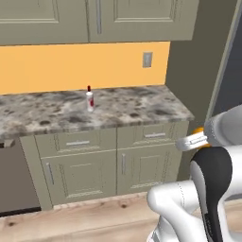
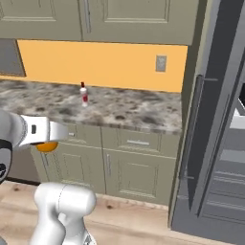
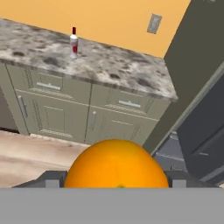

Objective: Place the liquors on the top shelf of the fridge to keep them out of children's reach, and place the orange on lower shelves for easy access.

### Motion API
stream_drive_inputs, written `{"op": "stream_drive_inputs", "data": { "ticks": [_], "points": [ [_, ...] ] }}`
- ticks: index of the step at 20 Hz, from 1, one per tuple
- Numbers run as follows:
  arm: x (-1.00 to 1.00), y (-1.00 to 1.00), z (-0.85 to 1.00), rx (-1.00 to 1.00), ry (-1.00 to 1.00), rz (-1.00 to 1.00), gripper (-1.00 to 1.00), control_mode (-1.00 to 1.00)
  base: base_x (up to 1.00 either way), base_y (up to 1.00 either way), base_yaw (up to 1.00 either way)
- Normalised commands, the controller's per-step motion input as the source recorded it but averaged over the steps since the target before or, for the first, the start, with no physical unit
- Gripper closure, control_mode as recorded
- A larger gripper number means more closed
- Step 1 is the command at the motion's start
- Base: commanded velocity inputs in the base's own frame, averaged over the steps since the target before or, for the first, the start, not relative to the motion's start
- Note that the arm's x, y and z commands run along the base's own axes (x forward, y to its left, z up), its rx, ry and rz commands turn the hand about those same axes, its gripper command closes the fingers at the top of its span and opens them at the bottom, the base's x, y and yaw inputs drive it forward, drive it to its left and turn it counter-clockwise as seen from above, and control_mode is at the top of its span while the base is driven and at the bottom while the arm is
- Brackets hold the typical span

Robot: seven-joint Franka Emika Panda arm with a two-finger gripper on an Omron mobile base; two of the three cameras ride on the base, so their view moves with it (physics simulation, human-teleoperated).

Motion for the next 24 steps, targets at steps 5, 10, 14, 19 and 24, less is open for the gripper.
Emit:
{"op": "stream_drive_inputs", "data": {
  "ticks": [5,10,14,19,24],
  "points": [
    [0.00,0.00,0.00,0.00,0.00,0.00,1.00,1.00,-0.27,-0.74,-0.04],
    [0.00,0.00,0.00,0.00,0.00,0.00,1.00,1.00,-0.07,-0.84,-0.04],
    [0.00,0.00,0.00,0.00,0.00,0.00,1.00,1.00,0.00,-0.92,-0.02],
    [0.00,0.00,0.00,0.00,0.00,0.00,1.00,1.00,0.00,-0.97,0.00],
    [0.00,0.00,0.00,0.00,0.00,0.00,1.00,1.00,0.00,-0.94,0.00]
  ]
}}
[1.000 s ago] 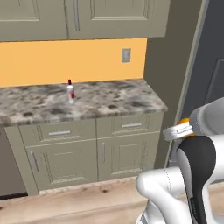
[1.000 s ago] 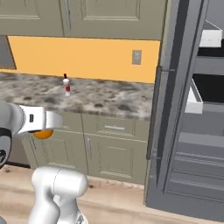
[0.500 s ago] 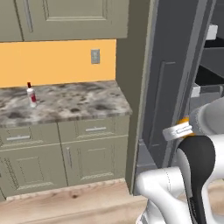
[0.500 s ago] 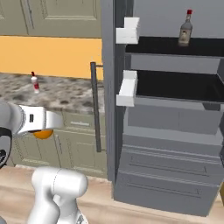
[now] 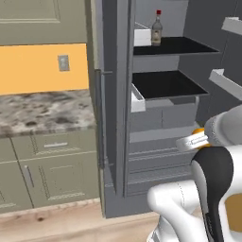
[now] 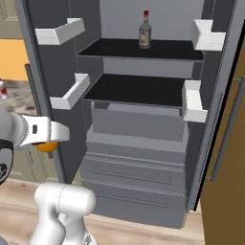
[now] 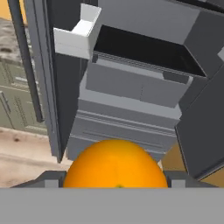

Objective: Place the liquors on the top shelf of the fridge to keep them out of children's reach, and place the orange on lower shelves for easy access.

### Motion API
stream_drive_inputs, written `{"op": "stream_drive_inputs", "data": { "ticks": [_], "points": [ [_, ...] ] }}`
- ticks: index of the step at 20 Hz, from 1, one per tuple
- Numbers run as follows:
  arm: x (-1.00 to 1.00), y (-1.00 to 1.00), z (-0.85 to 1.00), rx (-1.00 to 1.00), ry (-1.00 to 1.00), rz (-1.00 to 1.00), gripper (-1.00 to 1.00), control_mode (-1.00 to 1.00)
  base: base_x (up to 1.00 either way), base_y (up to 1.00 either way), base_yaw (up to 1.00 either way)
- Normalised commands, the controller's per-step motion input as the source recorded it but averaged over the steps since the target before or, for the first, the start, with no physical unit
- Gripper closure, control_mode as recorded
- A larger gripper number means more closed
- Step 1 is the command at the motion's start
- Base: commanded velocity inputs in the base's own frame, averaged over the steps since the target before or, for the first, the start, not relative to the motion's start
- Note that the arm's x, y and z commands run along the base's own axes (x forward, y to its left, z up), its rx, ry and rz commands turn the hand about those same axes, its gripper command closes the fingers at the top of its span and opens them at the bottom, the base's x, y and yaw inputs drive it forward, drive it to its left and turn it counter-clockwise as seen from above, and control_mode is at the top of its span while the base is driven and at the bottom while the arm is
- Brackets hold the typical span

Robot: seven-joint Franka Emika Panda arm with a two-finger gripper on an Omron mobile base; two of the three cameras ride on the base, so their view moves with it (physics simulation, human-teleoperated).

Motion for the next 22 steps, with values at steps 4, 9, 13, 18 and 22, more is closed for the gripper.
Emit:
{"op": "stream_drive_inputs", "data": {
  "ticks": [4,9,13,18,22],
  "points": [
    [0.00,0.00,0.00,0.00,0.00,0.00,1.00,1.00,0.08,-0.75,0.00],
    [0.00,0.00,0.00,0.00,0.00,0.00,1.00,1.00,0.20,-0.47,0.00],
    [0.00,0.00,0.00,0.00,0.00,0.00,1.00,1.00,0.43,-0.01,0.00],
    [0.00,0.00,0.00,0.00,0.00,0.00,1.00,1.00,0.56,0.00,0.00],
    [0.00,0.00,0.00,0.00,0.00,0.00,1.00,1.00,0.64,0.00,0.00]
  ]
}}
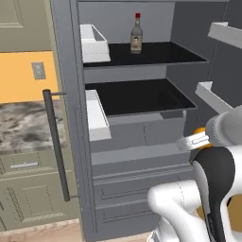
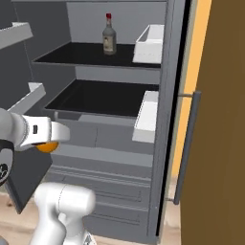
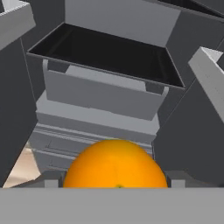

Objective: Place the liquors on the top shelf of the fridge to keep them out of children's reach, and place the orange on lower shelves for easy access.

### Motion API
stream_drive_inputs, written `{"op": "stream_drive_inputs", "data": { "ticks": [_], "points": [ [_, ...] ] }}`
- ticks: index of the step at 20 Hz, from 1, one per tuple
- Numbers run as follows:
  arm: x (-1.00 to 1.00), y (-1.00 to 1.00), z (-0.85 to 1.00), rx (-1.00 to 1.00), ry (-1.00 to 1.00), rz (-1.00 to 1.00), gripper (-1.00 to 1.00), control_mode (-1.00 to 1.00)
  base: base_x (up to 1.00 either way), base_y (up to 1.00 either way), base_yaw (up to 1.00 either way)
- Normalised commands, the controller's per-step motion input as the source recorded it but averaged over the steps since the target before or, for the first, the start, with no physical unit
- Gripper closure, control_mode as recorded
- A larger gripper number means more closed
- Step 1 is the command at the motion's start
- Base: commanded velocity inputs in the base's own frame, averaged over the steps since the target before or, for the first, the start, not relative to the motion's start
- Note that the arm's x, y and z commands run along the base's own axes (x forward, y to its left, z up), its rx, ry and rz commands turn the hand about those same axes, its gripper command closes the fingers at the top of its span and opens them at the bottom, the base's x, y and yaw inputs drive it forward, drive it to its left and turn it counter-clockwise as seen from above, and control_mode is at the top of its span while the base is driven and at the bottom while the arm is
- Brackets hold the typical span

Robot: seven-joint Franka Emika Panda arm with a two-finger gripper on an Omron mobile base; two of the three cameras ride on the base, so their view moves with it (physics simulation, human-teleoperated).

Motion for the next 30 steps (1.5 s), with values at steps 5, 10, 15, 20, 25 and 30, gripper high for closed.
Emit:
{"op": "stream_drive_inputs", "data": {
  "ticks": [5,10,15,20,25,30],
  "points": [
    [0.00,0.00,0.00,0.00,0.00,0.00,1.00,1.00,0.61,0.00,0.00],
    [0.00,0.00,0.00,0.00,0.00,0.00,1.00,1.00,0.52,0.00,0.00],
    [0.22,0.00,0.00,0.00,0.00,0.00,1.00,-1.00,0.31,0.00,0.00],
    [0.58,0.00,-0.11,0.00,0.00,0.00,1.00,-1.00,0.00,0.00,0.00],
    [0.57,0.00,-0.26,0.00,0.00,0.00,1.00,-1.00,0.00,0.00,0.00],
    [0.53,0.00,-0.32,0.00,0.00,0.00,1.00,-1.00,0.00,0.00,0.00]
  ]
}}
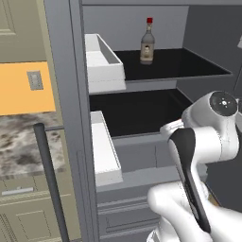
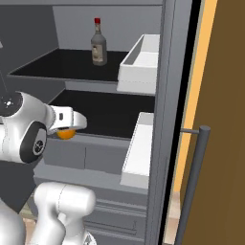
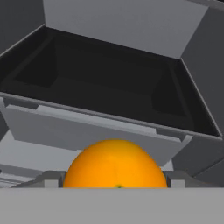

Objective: Place the liquors on the top shelf of the fridge to keep them out of children's reach, and place the orange on lower shelves for easy access.

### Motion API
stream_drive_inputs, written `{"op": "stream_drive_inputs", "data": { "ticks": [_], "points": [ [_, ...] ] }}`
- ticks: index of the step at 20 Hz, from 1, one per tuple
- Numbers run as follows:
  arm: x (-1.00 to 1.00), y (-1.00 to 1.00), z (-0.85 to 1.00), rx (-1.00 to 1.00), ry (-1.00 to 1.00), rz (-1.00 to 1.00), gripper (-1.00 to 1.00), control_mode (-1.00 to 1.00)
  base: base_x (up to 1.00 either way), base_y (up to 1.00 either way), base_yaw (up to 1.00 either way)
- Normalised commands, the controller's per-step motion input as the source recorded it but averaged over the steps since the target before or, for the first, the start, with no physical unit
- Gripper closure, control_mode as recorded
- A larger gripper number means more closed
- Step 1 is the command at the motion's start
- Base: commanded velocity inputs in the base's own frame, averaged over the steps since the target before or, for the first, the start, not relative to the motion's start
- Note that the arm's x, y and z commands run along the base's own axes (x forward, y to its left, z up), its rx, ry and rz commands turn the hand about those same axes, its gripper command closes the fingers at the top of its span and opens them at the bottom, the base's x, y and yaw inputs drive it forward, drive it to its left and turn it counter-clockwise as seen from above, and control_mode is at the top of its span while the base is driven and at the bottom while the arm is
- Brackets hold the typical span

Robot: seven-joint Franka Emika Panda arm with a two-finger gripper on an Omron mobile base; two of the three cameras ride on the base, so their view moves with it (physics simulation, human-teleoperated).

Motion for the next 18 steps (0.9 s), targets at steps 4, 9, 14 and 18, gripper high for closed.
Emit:
{"op": "stream_drive_inputs", "data": {
  "ticks": [4,9,14,18],
  "points": [
    [0.61,0.00,-0.29,0.00,0.00,0.00,1.00,-1.00,0.00,0.00,0.00],
    [0.61,0.00,-0.24,0.02,0.00,0.00,1.00,-1.00,0.00,0.00,0.00],
    [0.55,0.00,-0.28,0.13,0.00,-0.02,1.00,-1.00,0.00,0.00,0.00],
    [0.52,0.00,-0.09,0.16,0.03,-0.05,1.00,-1.00,0.00,0.00,0.00]
  ]
}}
